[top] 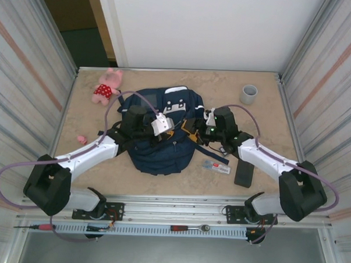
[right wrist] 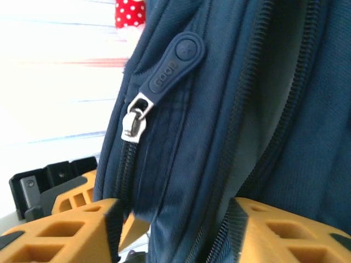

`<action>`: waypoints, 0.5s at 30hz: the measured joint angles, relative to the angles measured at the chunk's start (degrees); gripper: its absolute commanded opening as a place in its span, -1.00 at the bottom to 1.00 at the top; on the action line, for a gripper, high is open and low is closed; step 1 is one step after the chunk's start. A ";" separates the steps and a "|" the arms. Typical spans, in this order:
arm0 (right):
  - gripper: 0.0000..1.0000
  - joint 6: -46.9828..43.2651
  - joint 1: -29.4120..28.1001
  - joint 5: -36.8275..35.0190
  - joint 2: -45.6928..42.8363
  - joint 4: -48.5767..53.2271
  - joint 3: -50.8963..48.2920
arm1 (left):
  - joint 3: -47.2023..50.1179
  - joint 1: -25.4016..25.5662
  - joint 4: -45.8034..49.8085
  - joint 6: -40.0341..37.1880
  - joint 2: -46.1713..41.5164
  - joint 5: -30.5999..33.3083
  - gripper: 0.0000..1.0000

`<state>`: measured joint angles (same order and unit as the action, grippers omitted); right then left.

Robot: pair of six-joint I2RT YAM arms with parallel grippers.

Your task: Pack books, pencil case, and school supplies into a backpack

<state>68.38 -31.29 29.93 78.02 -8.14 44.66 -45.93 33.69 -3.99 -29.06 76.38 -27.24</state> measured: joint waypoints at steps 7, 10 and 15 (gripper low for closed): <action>-0.86 3.67 -0.92 -0.87 1.36 -3.78 0.28 | 0.44 -0.59 0.66 -1.11 -0.66 -0.13 -1.00; -0.87 4.83 -2.49 -3.80 0.63 -4.17 -0.04 | 0.44 -0.52 2.23 0.15 -2.10 1.64 -0.80; -0.86 6.69 -6.67 -11.58 -2.14 -4.68 -2.16 | -0.31 0.44 9.11 7.26 -7.78 5.33 -0.29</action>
<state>75.07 -37.95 18.35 75.88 -12.82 42.50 -46.24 34.13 5.13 -21.80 68.60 -21.91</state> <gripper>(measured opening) 0.093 0.309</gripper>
